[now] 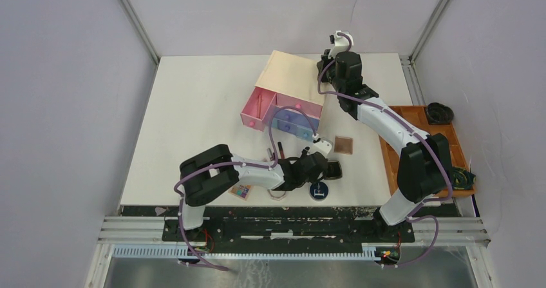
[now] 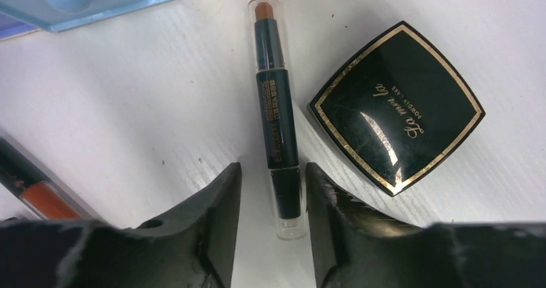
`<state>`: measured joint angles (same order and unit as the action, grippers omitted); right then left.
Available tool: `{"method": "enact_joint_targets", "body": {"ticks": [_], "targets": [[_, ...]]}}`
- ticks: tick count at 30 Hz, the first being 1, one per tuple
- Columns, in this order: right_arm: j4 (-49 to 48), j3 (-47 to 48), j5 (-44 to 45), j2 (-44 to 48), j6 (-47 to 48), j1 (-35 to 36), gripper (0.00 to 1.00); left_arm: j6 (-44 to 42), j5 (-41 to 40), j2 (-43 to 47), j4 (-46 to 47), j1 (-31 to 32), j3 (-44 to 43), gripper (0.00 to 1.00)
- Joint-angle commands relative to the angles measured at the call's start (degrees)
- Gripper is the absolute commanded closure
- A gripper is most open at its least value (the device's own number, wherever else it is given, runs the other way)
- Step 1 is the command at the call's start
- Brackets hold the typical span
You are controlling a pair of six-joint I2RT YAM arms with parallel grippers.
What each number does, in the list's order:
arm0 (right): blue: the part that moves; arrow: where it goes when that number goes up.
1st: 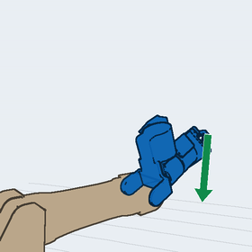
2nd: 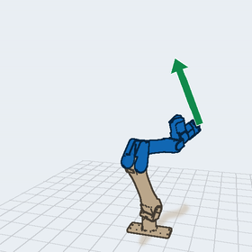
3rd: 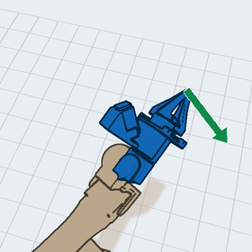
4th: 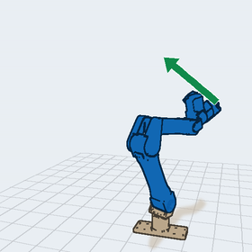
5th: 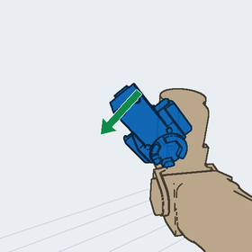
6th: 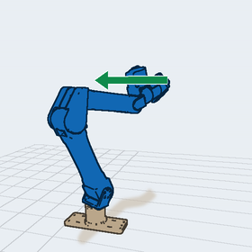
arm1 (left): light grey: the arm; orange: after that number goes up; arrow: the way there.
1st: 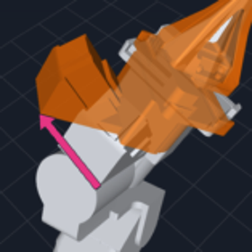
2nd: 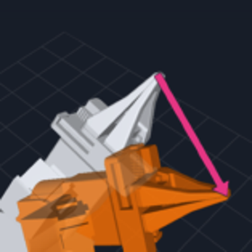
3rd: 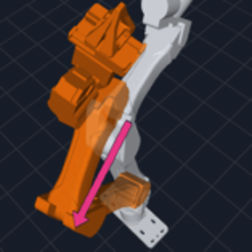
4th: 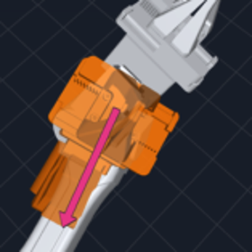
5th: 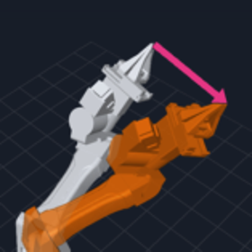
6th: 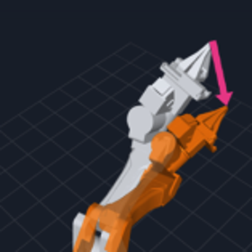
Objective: Organize the makeup
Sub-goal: Pick up the makeup from the center of the board.
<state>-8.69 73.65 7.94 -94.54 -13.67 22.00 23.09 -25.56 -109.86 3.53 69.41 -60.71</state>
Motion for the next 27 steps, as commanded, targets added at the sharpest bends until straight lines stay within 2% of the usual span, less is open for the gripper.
{"method": "enact_joint_targets", "body": {"ticks": [1,3,5,7,12,17,23,27], "targets": [[19.2,-5.0,1.3,-5.0,0.6,-0.9,0.99,-2.4,-0.6,-2.6,0.6,0.2,-0.6,0.62],[19.2,-4.9,1.3,-5.1,0.7,-0.8,1.00,-2.6,-0.7,-2.5,0.0,0.2,-0.8,0.79],[19.2,-4.9,1.3,-5.2,0.7,-0.9,0.99,-2.7,-1.2,-2.2,-0.6,0.2,-0.7,0.91],[19.2,-4.9,1.3,-5.2,0.7,-0.9,1.00,-3.2,-2.2,-1.7,-1.3,0.2,-0.6,0.97],[19.4,-4.8,1.6,-5.2,0.9,-0.8,1.00,-7.9,-2.3,2.6,-7.5,0.1,-1.8,0.97],[19.4,-4.9,1.9,-5.1,0.8,-0.9,1.00,-15.8,-2.2,13.9,-22.3,0.2,-6.7,0.97],[19.1,-4.9,1.0,-5.0,0.4,-0.9,0.99,-19.7,-8.5,25.0,-36.4,0.0,-18.2,0.97],[19.1,-5.1,1.0,-4.7,0.4,-0.9,0.99,-19.6,-12.8,27.7,-44.6,-0.8,-26.7,0.97]]}}
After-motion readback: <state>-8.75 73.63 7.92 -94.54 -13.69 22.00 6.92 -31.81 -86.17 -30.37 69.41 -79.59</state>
